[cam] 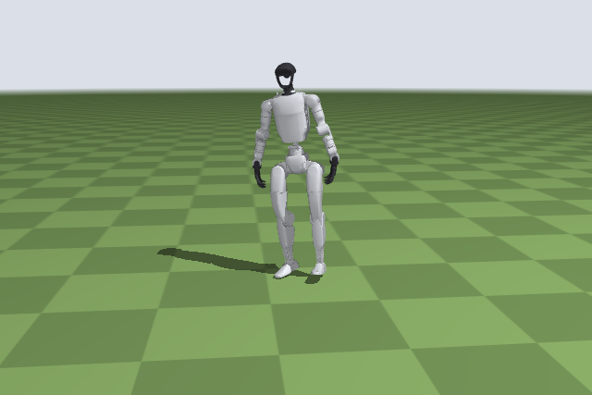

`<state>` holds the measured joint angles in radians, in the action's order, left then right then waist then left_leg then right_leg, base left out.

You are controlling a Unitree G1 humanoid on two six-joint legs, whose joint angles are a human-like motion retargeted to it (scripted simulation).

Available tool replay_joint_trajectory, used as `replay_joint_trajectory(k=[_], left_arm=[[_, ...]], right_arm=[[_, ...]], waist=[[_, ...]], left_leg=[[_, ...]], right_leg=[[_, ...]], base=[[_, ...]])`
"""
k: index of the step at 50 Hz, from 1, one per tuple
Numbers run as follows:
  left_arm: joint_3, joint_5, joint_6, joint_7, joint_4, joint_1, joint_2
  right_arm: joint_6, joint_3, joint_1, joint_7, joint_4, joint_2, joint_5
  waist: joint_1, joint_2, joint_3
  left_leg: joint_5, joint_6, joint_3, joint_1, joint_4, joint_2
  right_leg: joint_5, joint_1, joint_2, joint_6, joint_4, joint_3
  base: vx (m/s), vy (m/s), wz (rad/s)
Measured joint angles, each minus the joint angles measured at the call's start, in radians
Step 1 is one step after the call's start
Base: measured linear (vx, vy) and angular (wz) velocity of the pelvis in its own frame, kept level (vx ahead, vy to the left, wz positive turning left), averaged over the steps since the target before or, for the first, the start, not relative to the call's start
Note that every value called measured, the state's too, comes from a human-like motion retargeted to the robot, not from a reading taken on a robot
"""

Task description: In place motions

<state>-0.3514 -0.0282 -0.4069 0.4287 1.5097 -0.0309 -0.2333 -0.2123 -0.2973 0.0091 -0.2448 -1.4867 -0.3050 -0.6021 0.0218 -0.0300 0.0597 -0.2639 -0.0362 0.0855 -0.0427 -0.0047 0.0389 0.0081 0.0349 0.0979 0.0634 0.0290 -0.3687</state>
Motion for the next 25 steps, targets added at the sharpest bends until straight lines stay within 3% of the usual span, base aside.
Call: replay_joint_trajectory(k=[5, 11, 14, 18, 25], left_arm=[[0.144, -0.109, 0.019, 0.009, -0.034, -0.045, 0.101], [0.247, -0.103, 0.051, -0.014, -0.042, -0.088, 0.199], [0.268, -0.094, 0.063, -0.004, -0.033, -0.102, 0.243], [0.31, -0.106, 0.053, -0.044, -0.021, -0.108, 0.27], [0.34, -0.077, 0.066, -0.098, -0.016, -0.101, 0.25]], right_arm=[[0.031, 0.09, 0.061, -0.143, -0.043, 0.116, 0.055], [0.057, 0.216, 0.092, -0.189, -0.1, 0.183, 0.095], [0.034, 0.275, 0.077, -0.17, -0.107, 0.195, 0.093], [0.031, 0.324, 0.05, -0.096, -0.087, 0.189, 0.085], [0.09, 0.384, 0.034, -0.067, -0.06, 0.161, -0.042]], waist=[[-0.004, 0.019, -0.002], [-0.008, 0.034, 0.015], [-0.054, 0.036, 0.019], [-0.138, 0.025, 0.02], [-0.075, 0.018, 0.023]], left_leg=[[0.003, -0.003, -0.008, -0.008, 0.001, 0.004], [0.0, -0.002, -0.009, -0.018, 0.003, 0.011], [0.001, 0.004, -0.036, -0.02, 0.0, 0.028], [-0.002, -0.006, -0.1, -0.014, -0.006, 0.027], [0.001, -0.01, -0.036, -0.021, -0.002, 0.006]], right_leg=[[-0.001, 0.002, 0.005, 0.0, 0.001, -0.01], [-0.004, 0.007, -0.005, -0.014, -0.006, -0.012], [-0.006, 0.004, -0.022, -0.038, -0.02, -0.042], [-0.008, 0.006, 0.005, -0.019, -0.01, -0.102], [0.001, 0.024, 0.005, -0.008, -0.002, -0.035]], base=[[0.01, -0.03, 0.06], [0.01, -0.02, 0.01], [0.0, 0.0, 0.52], [-0.02, 0.0, 0.68], [0.02, 0.0, -0.44]])
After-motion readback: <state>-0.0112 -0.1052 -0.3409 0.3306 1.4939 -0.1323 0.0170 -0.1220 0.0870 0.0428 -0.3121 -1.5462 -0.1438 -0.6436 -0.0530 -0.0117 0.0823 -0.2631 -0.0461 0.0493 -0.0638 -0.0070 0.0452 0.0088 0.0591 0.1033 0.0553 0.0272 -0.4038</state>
